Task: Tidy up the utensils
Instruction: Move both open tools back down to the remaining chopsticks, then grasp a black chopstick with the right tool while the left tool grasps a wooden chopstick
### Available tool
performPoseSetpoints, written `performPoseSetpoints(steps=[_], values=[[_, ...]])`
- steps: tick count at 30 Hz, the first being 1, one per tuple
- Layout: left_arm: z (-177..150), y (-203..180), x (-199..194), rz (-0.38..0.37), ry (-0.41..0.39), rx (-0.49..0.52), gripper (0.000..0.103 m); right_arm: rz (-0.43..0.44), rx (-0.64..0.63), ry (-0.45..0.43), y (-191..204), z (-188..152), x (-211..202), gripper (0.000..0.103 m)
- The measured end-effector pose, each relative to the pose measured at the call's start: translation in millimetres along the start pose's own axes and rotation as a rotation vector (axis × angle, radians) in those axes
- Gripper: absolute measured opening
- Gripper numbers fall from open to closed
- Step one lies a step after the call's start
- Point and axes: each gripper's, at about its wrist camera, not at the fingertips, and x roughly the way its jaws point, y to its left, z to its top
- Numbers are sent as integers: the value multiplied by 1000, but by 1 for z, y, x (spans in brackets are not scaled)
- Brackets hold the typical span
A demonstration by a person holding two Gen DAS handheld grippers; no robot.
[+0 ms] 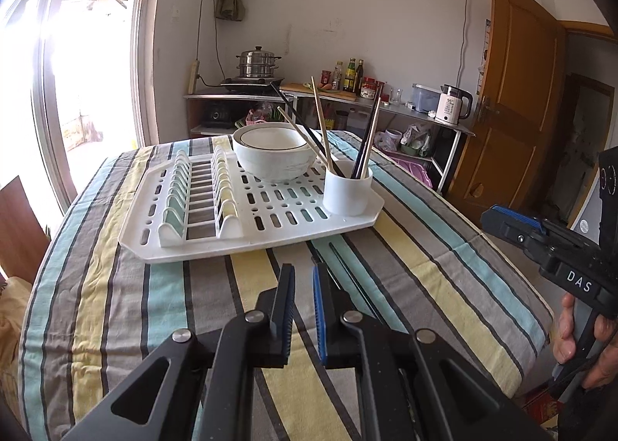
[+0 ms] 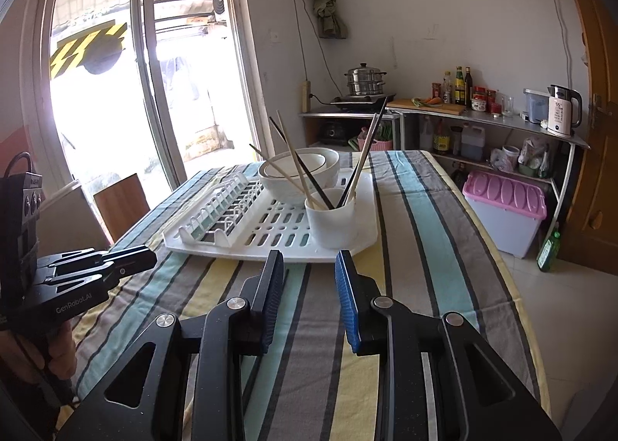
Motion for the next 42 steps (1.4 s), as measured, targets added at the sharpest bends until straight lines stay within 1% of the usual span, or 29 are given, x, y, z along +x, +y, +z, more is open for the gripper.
performPoseSetpoints(steps=[4, 6, 11, 16, 24, 31, 36, 39, 42], values=[[-15, 1, -7, -7, 13, -9, 14, -2, -6, 31, 7, -17, -4, 29], [-19, 1, -9, -14, 18, -17, 15, -1, -4, 40, 10, -24, -6, 29], [-24, 1, -9, -24, 28, -26, 17, -5, -5, 52, 11, -30, -8, 29], [-26, -3, -2, -29, 49, -28, 18, -1, 3, 67, 12, -35, -6, 29], [-30, -8, 24, -41, 109, -33, 24, 12, -1, 98, 12, -38, 7, 29], [-29, -12, 61, -57, 183, -57, 26, 30, -7, 149, 14, -42, 28, 29], [-32, -14, 86, -30, 237, -67, 26, 29, -5, 175, 12, -44, 40, 29], [-33, -17, 97, -7, 265, -52, 26, 30, -3, 182, 10, -45, 43, 29], [-33, -20, 103, 1, 269, -36, 26, 30, 1, 187, 9, -45, 46, 29]])
